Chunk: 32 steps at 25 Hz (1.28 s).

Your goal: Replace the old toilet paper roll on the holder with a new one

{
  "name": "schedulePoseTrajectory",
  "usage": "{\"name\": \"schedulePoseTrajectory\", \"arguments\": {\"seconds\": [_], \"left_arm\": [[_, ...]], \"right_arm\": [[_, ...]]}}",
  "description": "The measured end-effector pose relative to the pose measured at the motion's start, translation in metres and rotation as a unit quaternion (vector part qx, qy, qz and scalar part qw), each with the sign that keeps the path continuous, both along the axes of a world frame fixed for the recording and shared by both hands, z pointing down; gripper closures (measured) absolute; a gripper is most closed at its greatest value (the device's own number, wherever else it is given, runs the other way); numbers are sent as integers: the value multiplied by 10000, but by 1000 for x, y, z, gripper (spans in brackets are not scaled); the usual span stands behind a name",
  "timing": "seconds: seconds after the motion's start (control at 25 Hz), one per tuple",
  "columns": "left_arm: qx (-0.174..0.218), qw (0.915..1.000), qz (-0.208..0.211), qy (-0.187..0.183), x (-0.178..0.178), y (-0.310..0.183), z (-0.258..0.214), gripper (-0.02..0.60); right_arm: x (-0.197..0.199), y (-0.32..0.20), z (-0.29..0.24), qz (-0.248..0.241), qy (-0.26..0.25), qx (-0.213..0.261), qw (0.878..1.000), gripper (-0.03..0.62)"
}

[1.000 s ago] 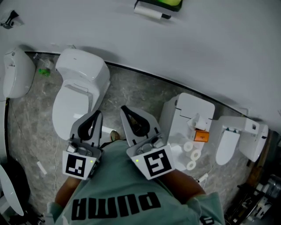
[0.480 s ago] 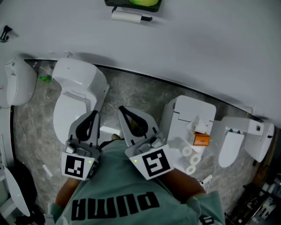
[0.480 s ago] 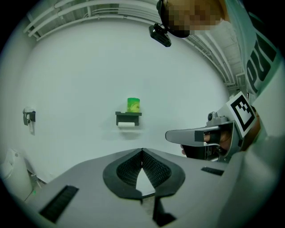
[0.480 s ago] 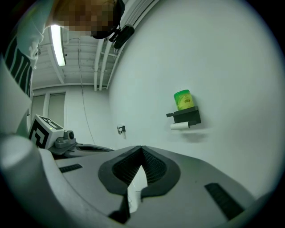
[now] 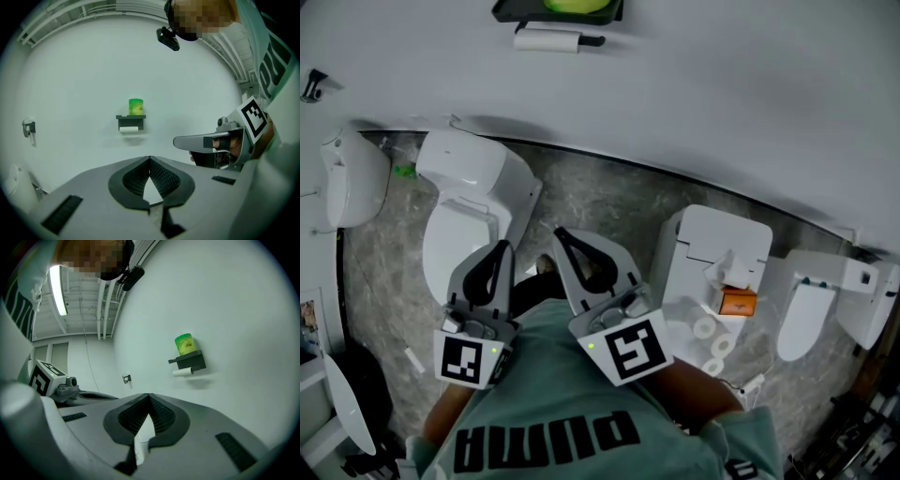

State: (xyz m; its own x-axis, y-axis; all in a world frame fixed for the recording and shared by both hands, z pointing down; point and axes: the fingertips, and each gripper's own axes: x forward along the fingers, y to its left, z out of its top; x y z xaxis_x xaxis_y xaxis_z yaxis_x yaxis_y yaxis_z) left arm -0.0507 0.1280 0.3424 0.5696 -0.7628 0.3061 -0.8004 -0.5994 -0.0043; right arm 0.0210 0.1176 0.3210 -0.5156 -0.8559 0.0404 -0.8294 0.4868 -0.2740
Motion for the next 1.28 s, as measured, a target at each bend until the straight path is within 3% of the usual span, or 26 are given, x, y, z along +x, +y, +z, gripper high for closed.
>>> {"name": "schedulePoseTrajectory", "arguments": {"seconds": [0.44, 0.88, 1.28], "left_arm": [[7, 9980, 592, 217, 11, -36, -1, 577], [17, 9892, 1329, 615, 6, -82, -8, 577], [10, 9810, 1703, 926, -13, -118, -12, 577]], "right_arm": [[10, -25, -1, 613, 218, 5, 9979, 591], [-8, -64, -13, 1174, 715, -41, 9905, 590], [-30, -96, -19, 1571, 1086, -72, 9816, 591]]}}
